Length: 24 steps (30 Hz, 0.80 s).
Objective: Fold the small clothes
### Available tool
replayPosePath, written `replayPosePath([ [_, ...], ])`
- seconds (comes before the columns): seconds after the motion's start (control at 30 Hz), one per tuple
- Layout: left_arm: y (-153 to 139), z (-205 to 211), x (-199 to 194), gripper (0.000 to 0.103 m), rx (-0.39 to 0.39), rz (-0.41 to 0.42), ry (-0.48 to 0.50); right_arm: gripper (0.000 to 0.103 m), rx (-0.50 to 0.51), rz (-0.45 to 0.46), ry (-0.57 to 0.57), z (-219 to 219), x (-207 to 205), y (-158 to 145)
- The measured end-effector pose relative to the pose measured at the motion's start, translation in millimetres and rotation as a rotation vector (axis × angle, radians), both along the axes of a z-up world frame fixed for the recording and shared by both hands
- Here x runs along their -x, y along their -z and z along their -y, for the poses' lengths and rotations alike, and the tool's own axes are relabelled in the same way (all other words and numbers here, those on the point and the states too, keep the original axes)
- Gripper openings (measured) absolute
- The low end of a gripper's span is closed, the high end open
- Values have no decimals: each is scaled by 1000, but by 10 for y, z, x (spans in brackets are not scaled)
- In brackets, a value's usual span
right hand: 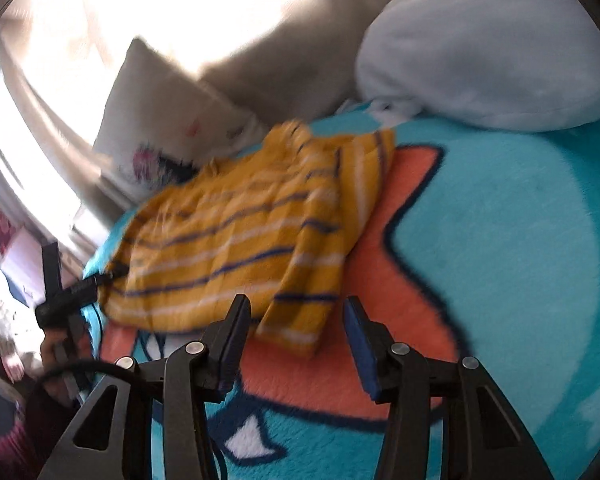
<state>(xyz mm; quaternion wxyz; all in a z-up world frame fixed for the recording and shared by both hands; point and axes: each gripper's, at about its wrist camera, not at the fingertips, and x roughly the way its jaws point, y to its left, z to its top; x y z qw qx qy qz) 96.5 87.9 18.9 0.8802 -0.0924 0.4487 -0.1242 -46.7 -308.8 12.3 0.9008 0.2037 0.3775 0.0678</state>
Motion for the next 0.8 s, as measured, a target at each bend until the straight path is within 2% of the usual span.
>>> replayPosePath([
  [0.03,7,-8,-10,71,3,-2,-1,32,22,-8,-10,-48,-17,33],
  [0.07,17,-13,-27,72,5,-3,-1,9,39,-20,-27,-87,-48,70],
  [0.1,24,-13,-37,72,5,-3,-1,7,29,-19,-24,-80,-53,76],
  [0.17,32,-5,-44,72,-3,-4,2,6,21,-11,-9,1,-29,26],
  [0.27,44,-4,-53,73,-5,-4,6,5,121,-9,54,167,6,-108],
  [0.37,53,11,-60,74,-9,-2,12,5,167,-56,89,325,-40,-105],
  [0.47,55,9,-59,74,-8,-4,11,6,329,-102,209,406,-55,-118],
  [0.57,24,-82,-52,74,41,-32,-1,7,226,-57,225,510,45,-282],
  [0.63,-50,-198,-21,74,103,-34,-17,7,226,-10,204,431,88,-463],
  [0.7,-139,-316,33,74,131,-18,-33,11,257,34,147,218,67,-640],
  [0.8,-203,-359,122,74,117,1,-24,19,216,64,17,-155,-75,-786],
])
